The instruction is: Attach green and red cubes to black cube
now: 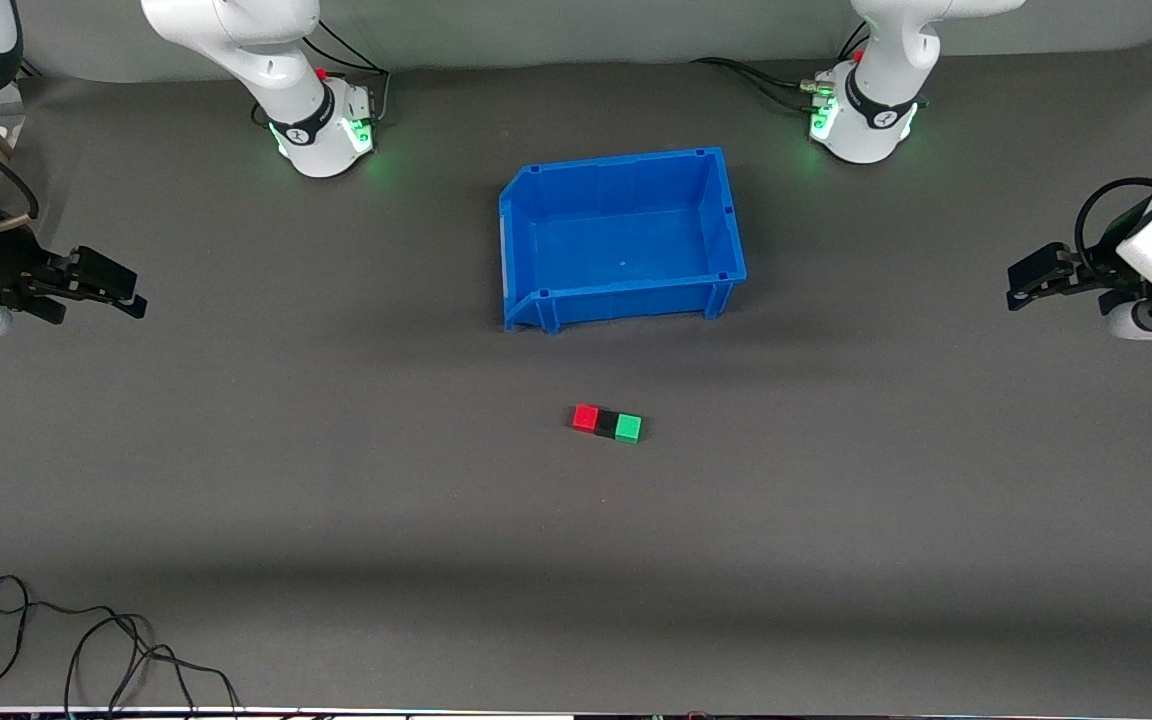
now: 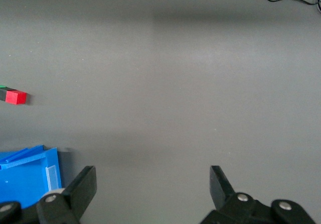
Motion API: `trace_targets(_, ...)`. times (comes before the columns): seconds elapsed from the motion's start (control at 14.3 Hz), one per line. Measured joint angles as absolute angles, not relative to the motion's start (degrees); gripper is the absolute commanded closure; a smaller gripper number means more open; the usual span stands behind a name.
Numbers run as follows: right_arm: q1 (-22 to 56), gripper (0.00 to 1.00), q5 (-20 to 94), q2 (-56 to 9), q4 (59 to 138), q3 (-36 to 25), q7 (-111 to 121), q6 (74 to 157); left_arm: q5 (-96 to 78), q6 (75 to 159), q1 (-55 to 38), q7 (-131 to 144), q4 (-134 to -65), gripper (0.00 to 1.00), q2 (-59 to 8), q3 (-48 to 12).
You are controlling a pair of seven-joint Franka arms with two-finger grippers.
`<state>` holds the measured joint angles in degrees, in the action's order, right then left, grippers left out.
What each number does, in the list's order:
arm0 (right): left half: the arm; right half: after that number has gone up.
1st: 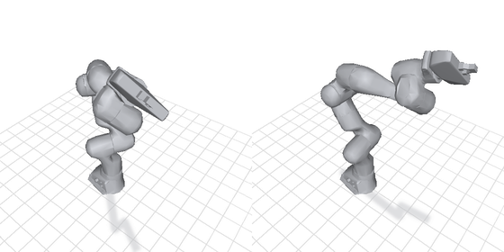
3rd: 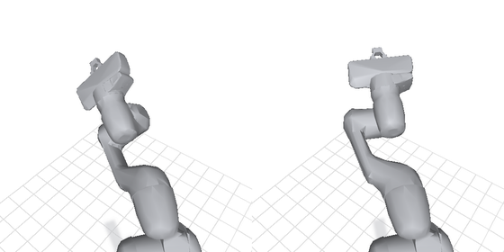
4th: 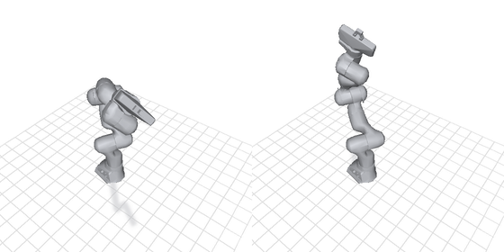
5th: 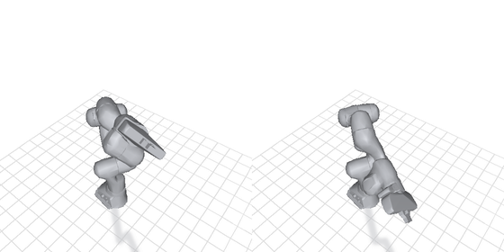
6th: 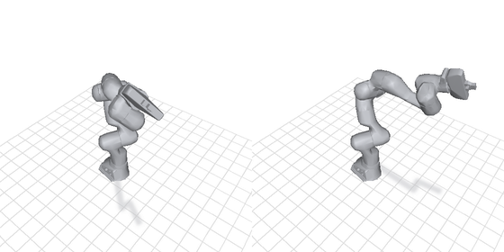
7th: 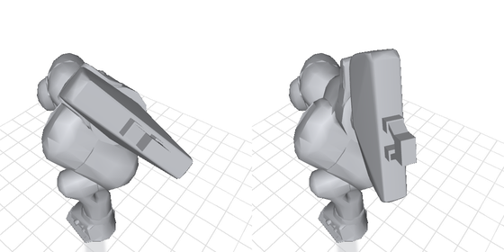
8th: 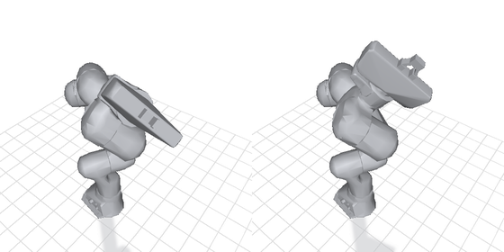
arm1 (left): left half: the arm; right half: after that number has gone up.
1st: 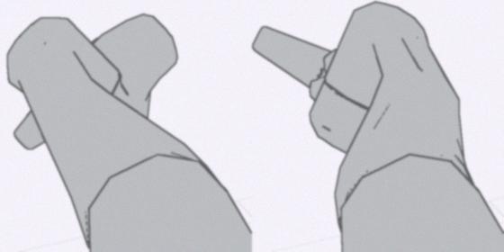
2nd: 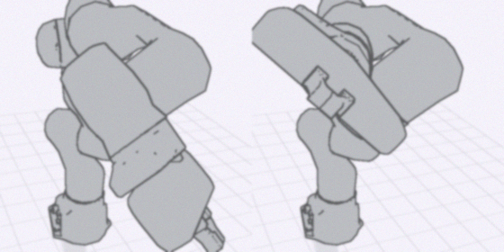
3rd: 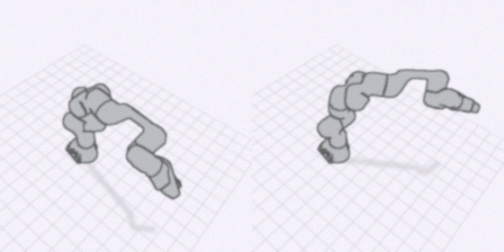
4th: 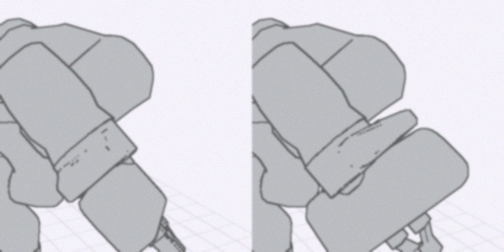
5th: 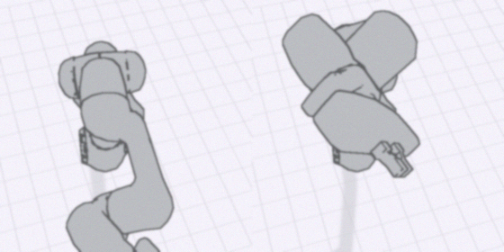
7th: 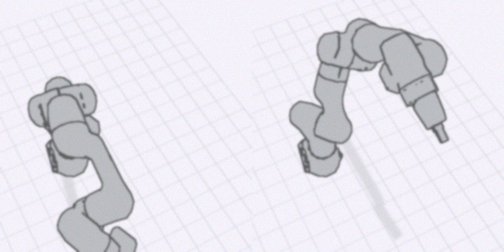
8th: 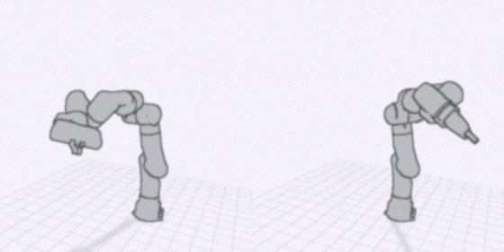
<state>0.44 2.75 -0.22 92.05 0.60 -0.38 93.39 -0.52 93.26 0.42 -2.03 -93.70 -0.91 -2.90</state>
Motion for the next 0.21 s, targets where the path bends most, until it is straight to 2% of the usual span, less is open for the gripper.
trace_targets(0.21,0.5,0.00,2.7,-0.9,91.8,0.6,-0.2,93.4,-0.5,93.3,0.5,-2.6,-93.7,0.00,-0.9,-2.7)
